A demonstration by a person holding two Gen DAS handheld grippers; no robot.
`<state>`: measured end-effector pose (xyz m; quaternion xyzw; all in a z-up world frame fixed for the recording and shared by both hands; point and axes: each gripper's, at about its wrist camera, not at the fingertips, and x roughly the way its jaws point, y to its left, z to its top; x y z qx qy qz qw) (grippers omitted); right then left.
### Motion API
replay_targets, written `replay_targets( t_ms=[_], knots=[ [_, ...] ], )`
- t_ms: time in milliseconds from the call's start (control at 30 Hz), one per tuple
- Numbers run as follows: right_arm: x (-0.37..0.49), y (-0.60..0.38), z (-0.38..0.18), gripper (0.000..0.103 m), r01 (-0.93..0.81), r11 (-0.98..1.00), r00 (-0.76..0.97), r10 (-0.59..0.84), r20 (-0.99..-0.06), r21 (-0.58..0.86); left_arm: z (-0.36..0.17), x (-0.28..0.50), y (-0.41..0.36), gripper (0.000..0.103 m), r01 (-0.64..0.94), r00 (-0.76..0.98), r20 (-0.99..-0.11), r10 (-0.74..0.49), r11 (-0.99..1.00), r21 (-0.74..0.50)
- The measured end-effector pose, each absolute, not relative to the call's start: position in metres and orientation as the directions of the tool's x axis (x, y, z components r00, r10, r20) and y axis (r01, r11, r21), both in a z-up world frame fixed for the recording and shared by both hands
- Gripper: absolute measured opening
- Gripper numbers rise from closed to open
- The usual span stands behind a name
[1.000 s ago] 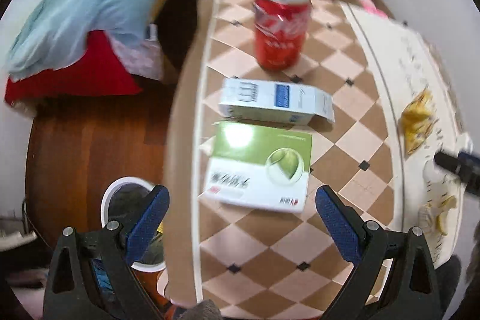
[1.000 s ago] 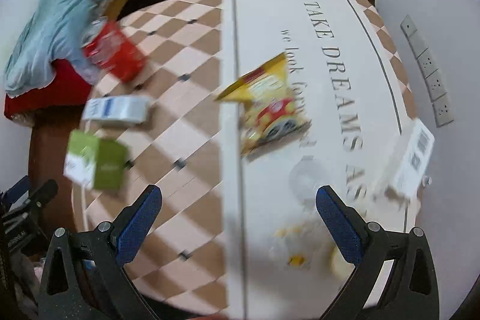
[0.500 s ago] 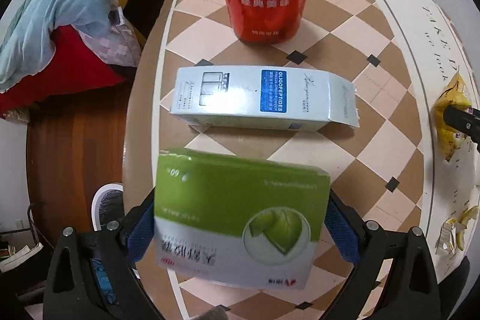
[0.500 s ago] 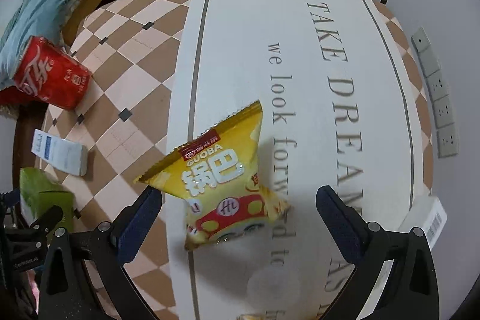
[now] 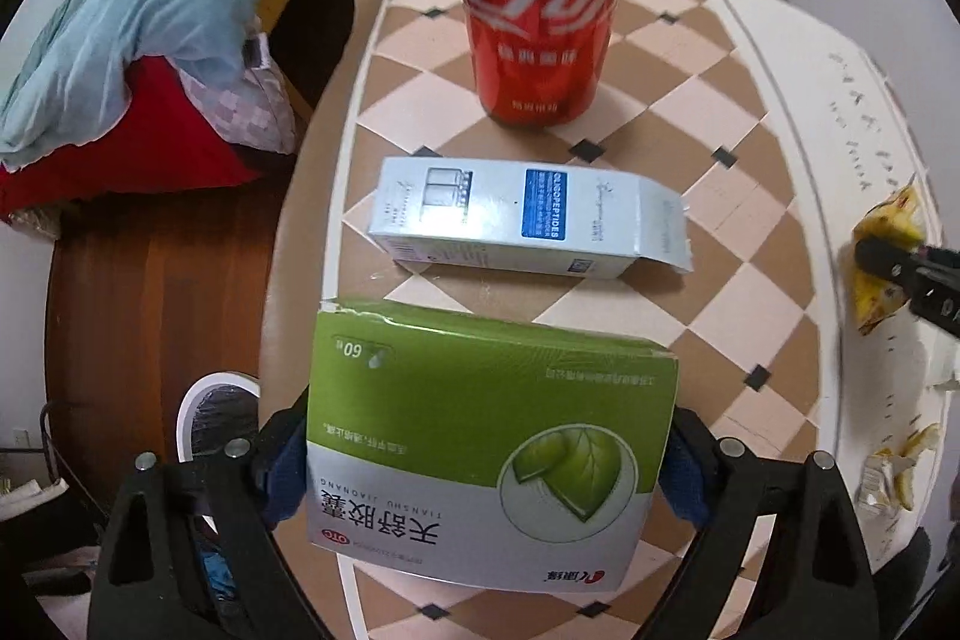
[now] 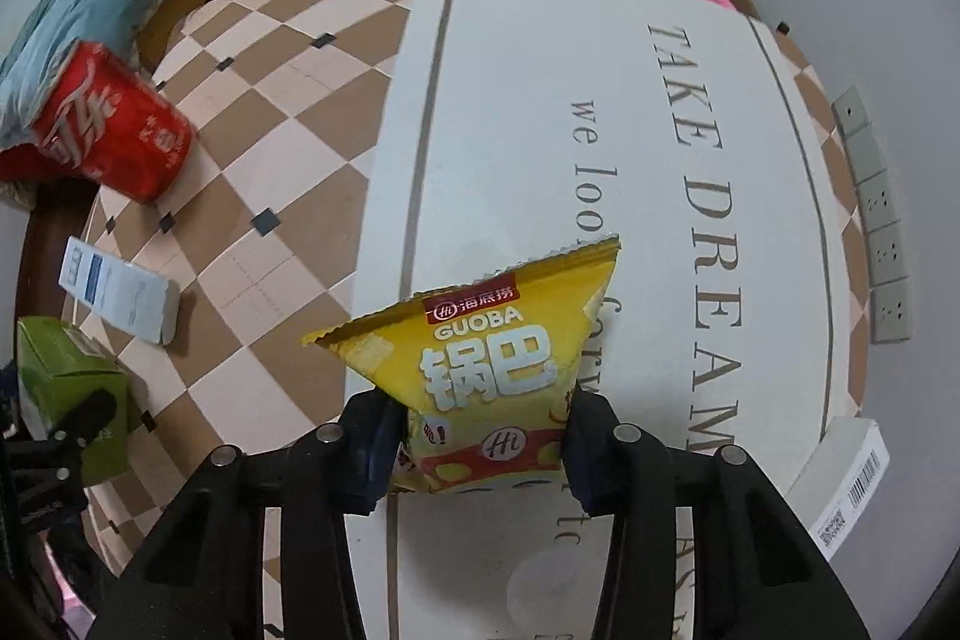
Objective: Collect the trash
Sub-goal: 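Carry both items over the white bin and open both tools to drop them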
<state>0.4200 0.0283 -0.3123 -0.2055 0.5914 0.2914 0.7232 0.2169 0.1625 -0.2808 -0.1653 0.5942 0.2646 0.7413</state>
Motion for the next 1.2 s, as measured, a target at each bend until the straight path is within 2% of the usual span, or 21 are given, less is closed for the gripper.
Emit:
replay_targets(
  t_ms=[367, 800, 1000, 1200],
  knots=[
    [0.36, 0.024, -0.258, 0.045, -0.692, 0.715, 0.152, 0.282, -0.947, 0.102, -0.205, 0.17, 0.161, 0.093, -0.655, 0.28, -0.91, 0.305, 0.753, 0.051],
    [0.248, 0.073, -0.181, 0.045, -0.776, 0.589, 0.086, 0.454, -0.887, 0.226, -0.111, 0.059, 0.194, 0.093, -0.753, 0.367, -0.808, 0.46, 0.657, 0.032],
    [0.176, 0.123, -0.172, 0.044, -0.839, 0.482, 0.022, 0.492, -0.87, 0.252, -0.103, -0.002, 0.223, 0.093, -0.807, 0.322, -0.796, 0.513, 0.588, 0.052],
    [0.117, 0.169, -0.189, 0.044, -0.885, 0.396, -0.029, 0.477, -0.878, 0.245, -0.136, -0.055, 0.266, 0.093, -0.866, 0.23, -0.833, 0.503, 0.497, 0.061]
  ],
)
